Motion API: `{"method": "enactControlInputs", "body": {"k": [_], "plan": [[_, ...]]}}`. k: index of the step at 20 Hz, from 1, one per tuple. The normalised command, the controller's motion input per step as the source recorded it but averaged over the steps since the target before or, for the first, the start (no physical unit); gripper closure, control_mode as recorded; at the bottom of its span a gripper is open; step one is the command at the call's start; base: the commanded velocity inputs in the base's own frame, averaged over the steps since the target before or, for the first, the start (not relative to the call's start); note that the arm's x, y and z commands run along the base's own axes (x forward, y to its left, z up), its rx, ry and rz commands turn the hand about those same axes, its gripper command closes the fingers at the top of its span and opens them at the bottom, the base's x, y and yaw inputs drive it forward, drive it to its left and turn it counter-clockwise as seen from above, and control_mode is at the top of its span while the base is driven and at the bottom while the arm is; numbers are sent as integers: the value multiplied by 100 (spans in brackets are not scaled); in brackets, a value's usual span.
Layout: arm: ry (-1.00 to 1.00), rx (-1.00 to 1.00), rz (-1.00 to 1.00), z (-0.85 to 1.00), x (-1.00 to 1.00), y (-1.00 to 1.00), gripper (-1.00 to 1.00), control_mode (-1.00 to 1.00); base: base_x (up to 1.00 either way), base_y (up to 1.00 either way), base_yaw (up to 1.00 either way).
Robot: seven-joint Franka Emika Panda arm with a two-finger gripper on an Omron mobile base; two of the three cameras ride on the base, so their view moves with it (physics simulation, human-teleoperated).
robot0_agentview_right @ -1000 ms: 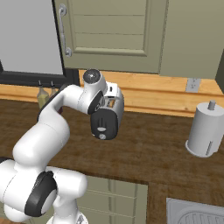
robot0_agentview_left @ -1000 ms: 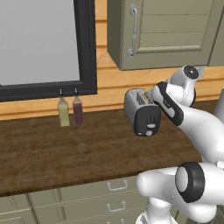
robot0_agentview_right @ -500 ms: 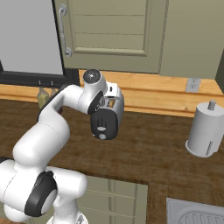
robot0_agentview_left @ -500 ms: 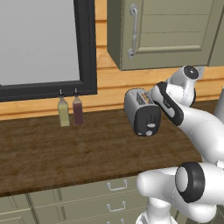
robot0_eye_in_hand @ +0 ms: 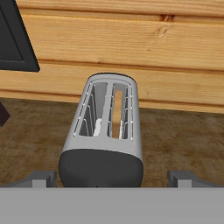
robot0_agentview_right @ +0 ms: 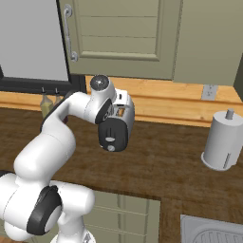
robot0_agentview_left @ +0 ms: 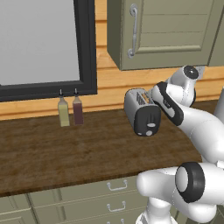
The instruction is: Start the toaster. Once the lever pops up, take the bread to the plate on the dining counter.
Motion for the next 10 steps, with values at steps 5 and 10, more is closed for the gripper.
{"method": "enactControlInputs", "body": {"k": [5,10], "plan": [[0,0,0,0,0,0,-100,-100,0,0,0],[0,0,0,0,0,0,-100,-100,0,0,0]]}}
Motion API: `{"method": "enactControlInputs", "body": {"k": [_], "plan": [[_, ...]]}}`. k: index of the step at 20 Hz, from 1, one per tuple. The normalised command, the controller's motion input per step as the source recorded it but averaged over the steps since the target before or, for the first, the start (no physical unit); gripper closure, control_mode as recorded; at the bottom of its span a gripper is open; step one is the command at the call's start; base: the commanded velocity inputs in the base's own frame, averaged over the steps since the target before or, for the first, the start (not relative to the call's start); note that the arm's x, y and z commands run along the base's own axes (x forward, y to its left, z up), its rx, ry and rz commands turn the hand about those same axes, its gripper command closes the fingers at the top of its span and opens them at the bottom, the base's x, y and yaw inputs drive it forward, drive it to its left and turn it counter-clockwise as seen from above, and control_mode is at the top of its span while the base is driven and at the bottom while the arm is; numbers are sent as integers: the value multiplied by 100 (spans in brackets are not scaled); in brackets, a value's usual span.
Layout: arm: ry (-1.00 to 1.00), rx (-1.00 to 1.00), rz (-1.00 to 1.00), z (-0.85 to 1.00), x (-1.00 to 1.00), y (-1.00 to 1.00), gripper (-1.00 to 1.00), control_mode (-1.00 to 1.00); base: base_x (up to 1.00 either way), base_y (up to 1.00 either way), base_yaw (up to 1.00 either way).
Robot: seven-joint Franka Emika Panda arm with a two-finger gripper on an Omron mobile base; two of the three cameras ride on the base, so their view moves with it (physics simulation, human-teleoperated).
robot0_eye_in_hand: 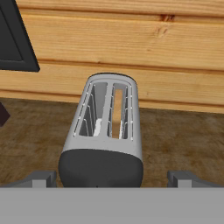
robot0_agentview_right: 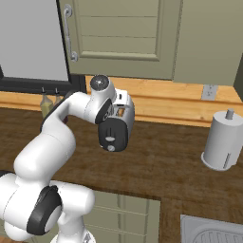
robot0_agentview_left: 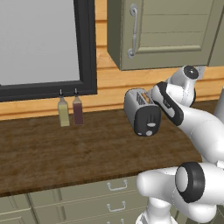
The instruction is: Start the toaster. Once the lever pops up, take the bread to the plate on the dining counter.
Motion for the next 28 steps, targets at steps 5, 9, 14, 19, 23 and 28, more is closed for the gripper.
{"method": "enactControlInputs", "body": {"k": [5,9,14,19,23,28], "plan": [[0,0,0,0,0,0,-100,-100,0,0,0],[0,0,0,0,0,0,-100,-100,0,0,0],[0,0,0,0,0,0,-100,-100,0,0,0],[0,0,0,0,0,0,-100,-100,0,0,0],[0,0,0,0,0,0,-100,-100,0,0,0],[0,0,0,0,0,0,-100,-100,0,0,0]]}}
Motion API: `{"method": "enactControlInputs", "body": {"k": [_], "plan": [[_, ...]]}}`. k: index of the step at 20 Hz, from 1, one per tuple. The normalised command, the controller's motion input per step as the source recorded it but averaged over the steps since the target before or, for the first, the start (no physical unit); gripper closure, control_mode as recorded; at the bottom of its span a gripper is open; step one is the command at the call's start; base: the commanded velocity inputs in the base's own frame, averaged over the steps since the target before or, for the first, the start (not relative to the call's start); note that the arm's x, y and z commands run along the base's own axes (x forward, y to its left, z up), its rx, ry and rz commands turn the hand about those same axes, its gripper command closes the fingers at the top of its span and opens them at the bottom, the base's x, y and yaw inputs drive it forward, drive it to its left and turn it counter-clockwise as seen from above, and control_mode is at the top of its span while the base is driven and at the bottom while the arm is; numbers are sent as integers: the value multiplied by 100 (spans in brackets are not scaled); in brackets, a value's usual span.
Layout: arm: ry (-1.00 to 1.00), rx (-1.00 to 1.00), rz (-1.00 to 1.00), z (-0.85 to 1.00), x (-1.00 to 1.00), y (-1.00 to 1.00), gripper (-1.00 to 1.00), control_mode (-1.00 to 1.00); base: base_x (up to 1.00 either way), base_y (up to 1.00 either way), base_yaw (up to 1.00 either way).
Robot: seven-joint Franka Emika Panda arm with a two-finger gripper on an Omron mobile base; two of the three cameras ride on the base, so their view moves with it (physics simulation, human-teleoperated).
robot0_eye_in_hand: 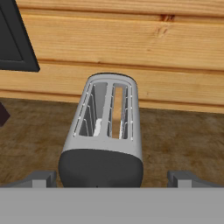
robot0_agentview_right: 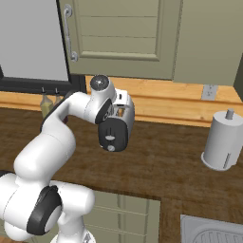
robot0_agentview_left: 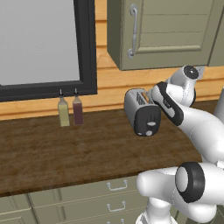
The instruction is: Start the toaster. Once the lever pops up, take the bread to the plate on the dining counter.
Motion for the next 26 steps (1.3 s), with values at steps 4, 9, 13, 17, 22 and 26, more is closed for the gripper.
{"method": "enactControlInputs", "body": {"k": [4,9,13,17,22,26], "plan": [[0,0,0,0,0,0,-100,-100,0,0,0],[0,0,0,0,0,0,-100,-100,0,0,0],[0,0,0,0,0,0,-100,-100,0,0,0],[0,0,0,0,0,0,-100,-100,0,0,0],[0,0,0,0,0,0,-100,-100,0,0,0],[0,0,0,0,0,0,-100,-100,0,0,0]]}}
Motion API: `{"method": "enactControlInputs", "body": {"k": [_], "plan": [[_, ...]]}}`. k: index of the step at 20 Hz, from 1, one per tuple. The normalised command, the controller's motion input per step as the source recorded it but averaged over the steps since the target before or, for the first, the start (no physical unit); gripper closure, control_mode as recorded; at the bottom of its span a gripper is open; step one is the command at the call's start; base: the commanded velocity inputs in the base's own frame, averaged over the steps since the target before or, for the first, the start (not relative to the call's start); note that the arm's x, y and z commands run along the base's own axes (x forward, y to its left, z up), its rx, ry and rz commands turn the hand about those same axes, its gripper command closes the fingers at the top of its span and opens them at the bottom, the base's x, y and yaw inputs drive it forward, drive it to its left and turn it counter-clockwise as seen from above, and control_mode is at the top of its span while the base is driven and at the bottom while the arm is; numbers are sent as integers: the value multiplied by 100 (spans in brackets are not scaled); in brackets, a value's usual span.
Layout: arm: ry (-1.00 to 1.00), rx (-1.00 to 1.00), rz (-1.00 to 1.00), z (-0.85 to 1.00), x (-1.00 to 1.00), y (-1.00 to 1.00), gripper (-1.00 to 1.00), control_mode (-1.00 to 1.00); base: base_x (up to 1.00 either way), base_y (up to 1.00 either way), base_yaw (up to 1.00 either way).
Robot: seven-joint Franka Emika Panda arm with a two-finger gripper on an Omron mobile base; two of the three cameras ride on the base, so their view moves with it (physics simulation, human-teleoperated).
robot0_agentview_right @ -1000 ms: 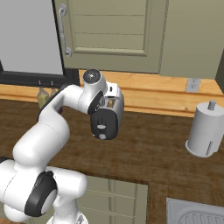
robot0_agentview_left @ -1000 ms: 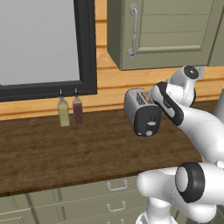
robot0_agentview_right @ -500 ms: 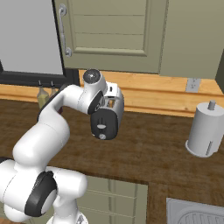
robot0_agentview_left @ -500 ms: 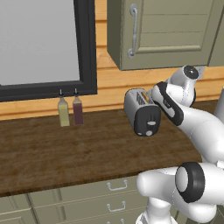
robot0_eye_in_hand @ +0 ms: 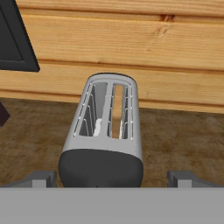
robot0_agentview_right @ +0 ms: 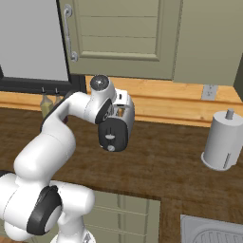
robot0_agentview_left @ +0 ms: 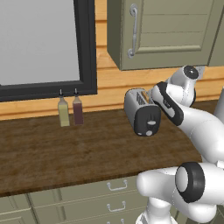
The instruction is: Start the toaster. Once the lever pops up, take the bread to the plate on the dining counter.
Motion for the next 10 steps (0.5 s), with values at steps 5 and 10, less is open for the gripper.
{"method": "enactControlInputs", "body": {"k": [5,10], "plan": [[0,0,0,0,0,0,-100,-100,0,0,0],[0,0,0,0,0,0,-100,-100,0,0,0]]}}
